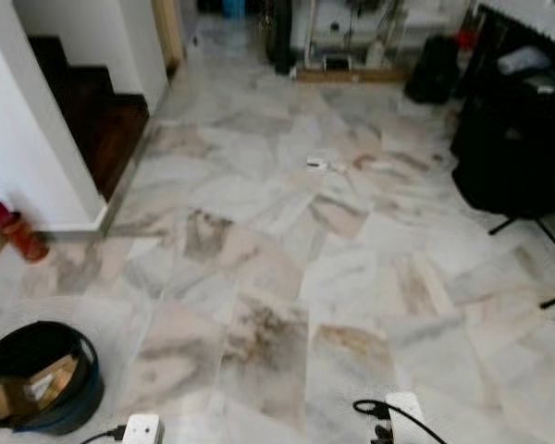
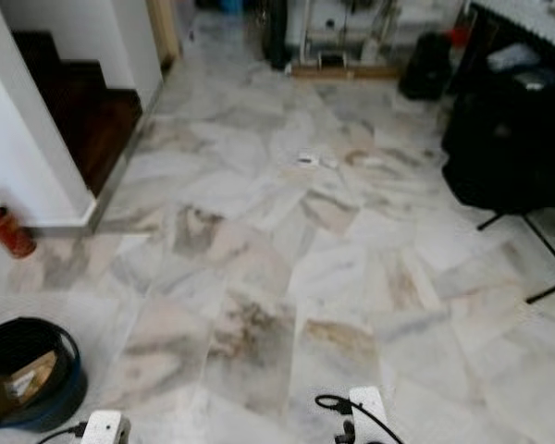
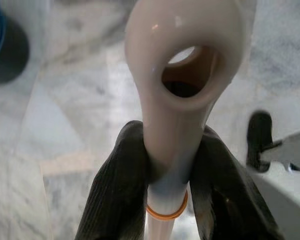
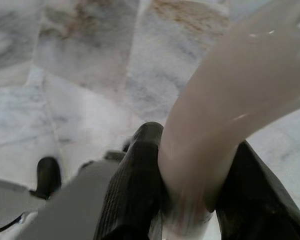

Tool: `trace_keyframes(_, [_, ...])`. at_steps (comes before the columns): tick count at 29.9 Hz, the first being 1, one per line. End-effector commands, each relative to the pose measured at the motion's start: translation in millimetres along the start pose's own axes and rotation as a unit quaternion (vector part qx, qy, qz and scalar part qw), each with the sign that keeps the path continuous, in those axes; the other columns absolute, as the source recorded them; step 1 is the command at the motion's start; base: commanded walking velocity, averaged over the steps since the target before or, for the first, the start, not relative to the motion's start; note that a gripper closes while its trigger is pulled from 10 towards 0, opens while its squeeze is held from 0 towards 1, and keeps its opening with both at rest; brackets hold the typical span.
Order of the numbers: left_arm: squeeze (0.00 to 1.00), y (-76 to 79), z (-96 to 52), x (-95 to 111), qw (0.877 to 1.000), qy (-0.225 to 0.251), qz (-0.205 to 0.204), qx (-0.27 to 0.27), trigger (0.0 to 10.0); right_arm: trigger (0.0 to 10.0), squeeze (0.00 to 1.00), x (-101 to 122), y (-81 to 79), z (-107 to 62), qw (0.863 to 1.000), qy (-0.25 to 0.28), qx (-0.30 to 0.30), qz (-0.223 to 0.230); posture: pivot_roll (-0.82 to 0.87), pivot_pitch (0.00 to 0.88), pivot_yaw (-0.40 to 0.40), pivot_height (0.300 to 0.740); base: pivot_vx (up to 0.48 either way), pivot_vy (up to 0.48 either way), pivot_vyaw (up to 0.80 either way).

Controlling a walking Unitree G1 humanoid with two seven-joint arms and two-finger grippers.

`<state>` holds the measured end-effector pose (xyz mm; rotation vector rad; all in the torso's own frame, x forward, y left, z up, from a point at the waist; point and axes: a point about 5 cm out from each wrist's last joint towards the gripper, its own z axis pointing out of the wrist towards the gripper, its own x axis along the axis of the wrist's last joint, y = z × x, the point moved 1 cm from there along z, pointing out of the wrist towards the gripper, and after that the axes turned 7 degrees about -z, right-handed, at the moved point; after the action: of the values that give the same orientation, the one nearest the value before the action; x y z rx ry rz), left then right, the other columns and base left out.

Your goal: Sweep floor

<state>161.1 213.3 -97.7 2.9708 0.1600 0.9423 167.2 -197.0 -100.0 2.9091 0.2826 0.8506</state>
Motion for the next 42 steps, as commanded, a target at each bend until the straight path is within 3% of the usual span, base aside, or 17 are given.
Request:
trace_keyframes(1, [0.0, 1.0, 0.7, 4, 1.0, 0.007, -0.005, -0.004, 10.0, 10.0, 0.0, 2, 1.0, 0.7, 1.0, -0.003, -0.001, 0.005, -0.07, 0.0, -0.005, 0.74, 0.364, 0.0, 0.0])
trace_keyframes(16, [0.0, -2.0, 1.2, 8, 1.0, 0.01, -0.004, -0.004, 10.0, 10.0, 0.0, -7, 3.0, -0.9, 1.0, -0.018, -0.005, 0.007, -0.07, 0.0, -0.003, 0.74, 0.369, 0.0, 0.0])
trace_keyframes(22, [0.0, 1.3, 1.5, 8, 1.0, 0.012, -0.001, -0.01, 10.0, 10.0, 0.0, -17, 10.1, -3.8, 0.998, -0.023, -0.027, 0.057, -0.07, 0.0, 0.0, 0.74, 0.384, 0.0, 0.0])
trace_keyframes(26, [0.0, 2.0, 1.3, 7, 1.0, 0.011, 0.001, -0.011, 10.0, 10.0, 0.0, -18, 7.7, -4.3, 0.998, -0.019, -0.024, 0.055, -0.07, 0.0, 0.004, 0.74, 0.388, 0.0, 0.0])
trace_keyframes(42, [0.0, 5.1, 2.4, 10, 1.0, 0.017, 0.003, -0.014, 10.0, 10.0, 0.0, -8, 2.9, -2.1, 0.998, 0.002, -0.021, 0.057, -0.07, 0.0, 0.008, 0.74, 0.4, 0.0, 0.0])
